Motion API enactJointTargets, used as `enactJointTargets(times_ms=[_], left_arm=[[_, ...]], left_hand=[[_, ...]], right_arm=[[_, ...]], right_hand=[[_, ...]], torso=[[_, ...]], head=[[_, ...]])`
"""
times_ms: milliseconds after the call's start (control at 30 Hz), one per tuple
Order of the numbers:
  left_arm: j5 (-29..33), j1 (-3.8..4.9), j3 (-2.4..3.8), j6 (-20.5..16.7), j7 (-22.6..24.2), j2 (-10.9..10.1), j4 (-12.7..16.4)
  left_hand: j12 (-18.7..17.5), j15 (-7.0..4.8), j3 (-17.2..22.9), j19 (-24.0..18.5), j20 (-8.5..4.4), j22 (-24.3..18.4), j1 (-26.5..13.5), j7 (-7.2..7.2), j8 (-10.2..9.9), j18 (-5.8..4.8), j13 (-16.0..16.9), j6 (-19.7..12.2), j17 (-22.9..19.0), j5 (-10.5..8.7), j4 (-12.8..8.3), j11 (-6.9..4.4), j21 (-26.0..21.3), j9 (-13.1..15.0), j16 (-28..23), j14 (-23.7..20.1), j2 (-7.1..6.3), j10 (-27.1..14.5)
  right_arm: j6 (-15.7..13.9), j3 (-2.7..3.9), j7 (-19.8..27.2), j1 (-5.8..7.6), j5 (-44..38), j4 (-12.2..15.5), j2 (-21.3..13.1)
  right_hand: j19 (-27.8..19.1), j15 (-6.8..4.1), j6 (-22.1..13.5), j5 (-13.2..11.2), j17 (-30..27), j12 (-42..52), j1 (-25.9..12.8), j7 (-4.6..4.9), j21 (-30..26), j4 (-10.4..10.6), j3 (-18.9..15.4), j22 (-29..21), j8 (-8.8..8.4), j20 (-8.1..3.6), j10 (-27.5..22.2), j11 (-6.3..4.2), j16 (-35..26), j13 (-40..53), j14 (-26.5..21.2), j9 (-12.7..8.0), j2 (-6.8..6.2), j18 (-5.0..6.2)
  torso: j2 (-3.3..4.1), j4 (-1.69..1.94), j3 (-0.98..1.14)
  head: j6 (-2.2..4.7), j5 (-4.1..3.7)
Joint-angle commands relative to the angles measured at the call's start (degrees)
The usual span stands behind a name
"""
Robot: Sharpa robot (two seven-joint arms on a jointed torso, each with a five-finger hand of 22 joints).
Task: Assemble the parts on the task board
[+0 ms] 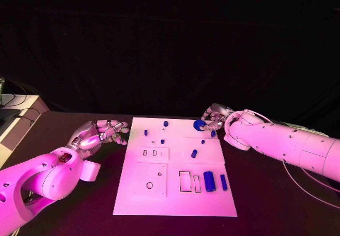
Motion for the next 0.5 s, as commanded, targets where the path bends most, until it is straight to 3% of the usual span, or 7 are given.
enactJointTargets(times_ms=[33,233,500], left_arm=[[-0.2,0.02,0.04,1.0,0.2,0.0,0.2],[-0.2,0.02,0.04,1.1,0.1,0.0,0.2],[-0.2,0.02,0.04,1.1,0.0,0.0,0.1]], left_hand=[[-0.1,0.16,-0.5,-0.3,-0.02,0.1,-0.3,-0.02,0.3,0.08,0.1,-0.5,0.0,-0.22,0.0,-0.09,0.2,0.1,0.4,-0.4,0.14,-0.4],[-0.1,0.16,-0.5,-0.4,-0.01,0.1,-0.4,-0.02,0.3,0.09,0.1,-0.5,0.1,-0.21,0.0,-0.09,0.3,0.1,0.4,-0.4,0.20,-0.4],[-0.1,0.16,-0.5,-0.4,-0.01,0.1,-0.4,-0.02,0.3,0.09,0.1,-0.5,0.1,-0.21,0.0,-0.09,0.3,0.1,0.4,-0.4,0.20,-0.4]], right_arm=[[1.4,-0.04,0.2,-0.06,-0.2,-0.2,0.2],[2.0,-0.08,0.3,-0.13,0.0,-0.4,0.3],[2.6,-0.18,0.3,-0.23,-0.2,-0.5,0.4]], right_hand=[[4.8,0.49,0.1,0.2,12.3,0.1,0.6,-0.05,0.3,0.3,0.0,12.5,0.51,0.26,6.1,0.27,0.3,15.1,5.5,0.0,0.62,-1.03],[4.9,0.36,1.2,0.7,12.5,0.1,1.4,-0.25,0.6,0.6,1.4,12.8,1.14,0.20,6.1,0.09,0.4,15.1,5.5,0.1,1.72,-1.10],[5.0,0.20,2.1,0.8,12.7,0.1,1.9,-0.47,0.7,0.6,2.6,13.1,1.43,0.08,6.1,-0.10,0.4,15.1,5.5,0.1,1.76,-1.16]], torso=[[0.03,-0.03,0.01],[0.00,0.02,-0.01],[-0.01,-0.02,-0.03]], head=[[-0.06,-0.01],[-0.30,-0.03],[-0.37,-0.05]])
